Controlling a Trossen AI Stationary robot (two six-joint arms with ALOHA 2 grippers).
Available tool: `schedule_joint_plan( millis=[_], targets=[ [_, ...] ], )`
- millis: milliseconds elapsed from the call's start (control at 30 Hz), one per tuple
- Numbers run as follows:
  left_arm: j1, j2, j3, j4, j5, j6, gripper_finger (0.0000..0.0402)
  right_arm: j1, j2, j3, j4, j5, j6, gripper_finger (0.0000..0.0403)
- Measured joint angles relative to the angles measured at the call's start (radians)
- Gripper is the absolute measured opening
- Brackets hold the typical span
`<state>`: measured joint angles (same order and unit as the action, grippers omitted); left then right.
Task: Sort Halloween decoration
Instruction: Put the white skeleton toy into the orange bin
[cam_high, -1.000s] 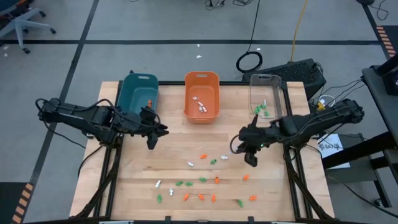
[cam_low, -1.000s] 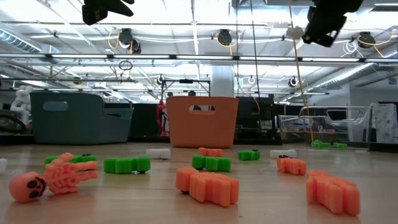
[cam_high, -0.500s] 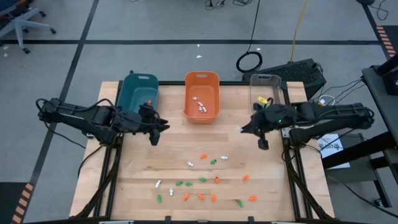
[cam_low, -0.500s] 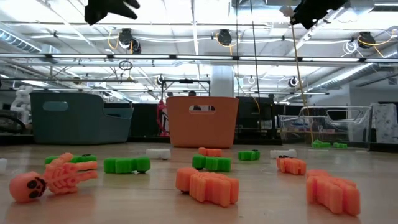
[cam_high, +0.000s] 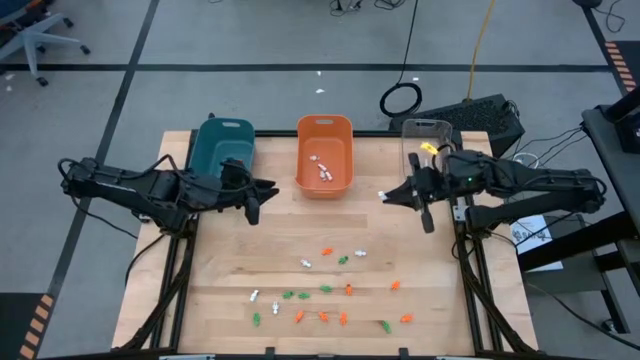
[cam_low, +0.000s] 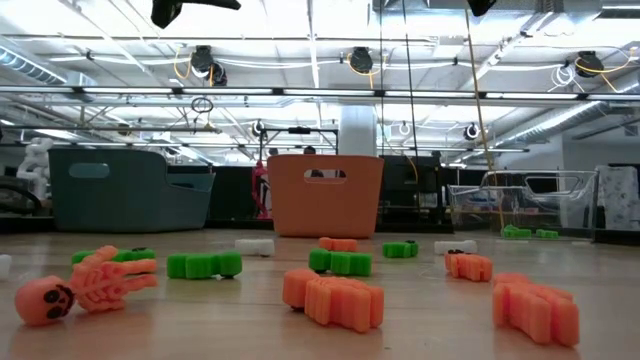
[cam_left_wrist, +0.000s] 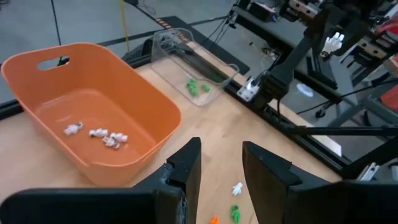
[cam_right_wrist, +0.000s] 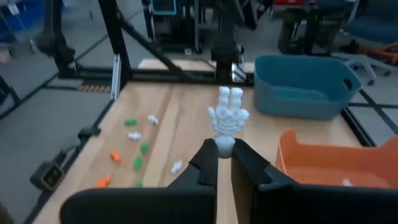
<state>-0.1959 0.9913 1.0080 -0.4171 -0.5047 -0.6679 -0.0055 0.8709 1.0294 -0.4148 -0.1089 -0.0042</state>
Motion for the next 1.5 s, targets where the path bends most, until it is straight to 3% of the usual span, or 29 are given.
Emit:
schedule_joint_plan(
  millis=[267, 567, 867, 1167, 1333, 1500],
  targets=[
    [-0.001, 0.000, 0.000, 0.018, 0.031, 0.060, 0.0116, 0.000, 0.035, 0.000, 0.096, 0.002, 0.122, 0.0000],
    [-0.001, 0.000, 0.000, 0.019, 0.032, 0.284, 0.0116, 0.008, 0.049, 0.000, 0.096, 0.004, 0.182, 0.0000],
    [-0.001, 0.000, 0.000, 0.042, 0.055, 0.283, 0.0116, 0.008, 0.049, 0.000, 0.096, 0.009, 0.202, 0.0000],
    [-0.001, 0.000, 0.000, 0.045, 0.056, 0.283, 0.0116, 0.007, 0.062, 0.000, 0.099, 0.088, 0.247, 0.0000],
    [-0.001, 0.000, 0.000, 0.043, 0.063, 0.282, 0.0116, 0.004, 0.106, 0.000, 0.111, 0.188, 0.254, 0.0000],
    [-0.001, 0.000, 0.000, 0.041, 0.063, 0.284, 0.0116, -0.021, 0.197, 0.000, 0.225, 0.190, 0.274, 0.0000]
  ],
)
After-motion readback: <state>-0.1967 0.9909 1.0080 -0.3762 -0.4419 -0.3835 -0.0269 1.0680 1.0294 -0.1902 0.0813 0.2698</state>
